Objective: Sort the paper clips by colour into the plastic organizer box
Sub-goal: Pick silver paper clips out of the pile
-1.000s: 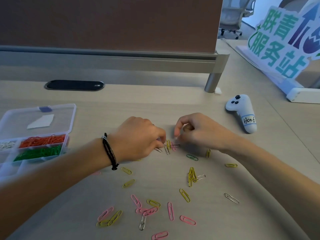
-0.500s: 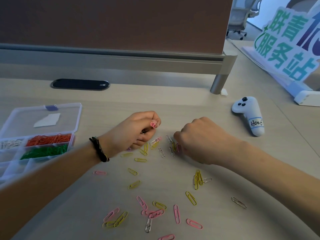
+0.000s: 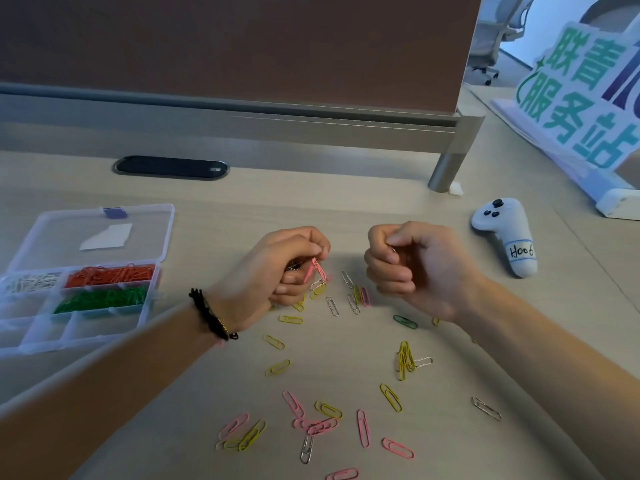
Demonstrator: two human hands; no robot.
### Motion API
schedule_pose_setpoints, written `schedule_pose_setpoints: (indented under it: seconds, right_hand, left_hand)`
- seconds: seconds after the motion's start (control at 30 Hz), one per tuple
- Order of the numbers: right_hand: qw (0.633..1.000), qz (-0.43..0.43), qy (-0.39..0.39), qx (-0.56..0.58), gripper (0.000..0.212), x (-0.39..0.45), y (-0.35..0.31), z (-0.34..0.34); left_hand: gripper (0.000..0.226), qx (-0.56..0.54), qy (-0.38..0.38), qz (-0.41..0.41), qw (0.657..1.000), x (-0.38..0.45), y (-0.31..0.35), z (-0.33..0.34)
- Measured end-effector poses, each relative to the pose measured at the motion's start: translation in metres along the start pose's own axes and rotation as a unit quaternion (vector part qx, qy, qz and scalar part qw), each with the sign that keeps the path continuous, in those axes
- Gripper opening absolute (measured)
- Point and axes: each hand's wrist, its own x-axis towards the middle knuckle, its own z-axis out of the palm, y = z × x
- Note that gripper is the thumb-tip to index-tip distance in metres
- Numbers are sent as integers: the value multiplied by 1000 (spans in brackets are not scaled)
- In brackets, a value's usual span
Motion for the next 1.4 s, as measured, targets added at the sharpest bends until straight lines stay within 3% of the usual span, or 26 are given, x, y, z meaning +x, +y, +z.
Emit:
schedule_pose_setpoints:
  seconds: [0.13,0.23,0.33,0.43,0.53,0.73,0.83,0.93,1.03,1.17,1.4]
  right_hand:
    - [998,9,15,59,21,6,4,5]
    - [991,8,70,-112,23,10,4,14]
    - [946,-57,78,-310,16,7,2,24]
    - [929,-79,31,-361,11,4,3,29]
    - [910,-104,52,-397,10,1,3,34]
    - [818,-126,67,-557,17,1,0,33]
    - [762,-145,81,-626,22,1,0,30]
    - [732,-152,94,-657,26,0,1,29]
    - [751,-131,76,-643,35,-1,2,32]
    - [823,-97,36,-558,38,-3,-2,36]
    - [898,-64,13,-436,35,-2,-7,36]
  left_hand:
    - [18,35,28,15,999,-4,1,6]
    - [14,40,66,23,997,-6,1,9]
    - [12,14,105,34,994,-6,-1,9]
    - [12,4,125,45,991,-9,-2,10]
    - [13,25,131,49,990,-11,0,8]
    - [19,111,97,37,988,-14,4,3]
    - [18,97,72,10,993,-14,7,-3]
    - [16,71,72,5,995,-14,5,-6]
    - [10,40,52,11,998,-15,2,-6]
    - [13,14,19,10,1000,-15,2,-6]
    - [13,105,6,42,994,-16,1,-4]
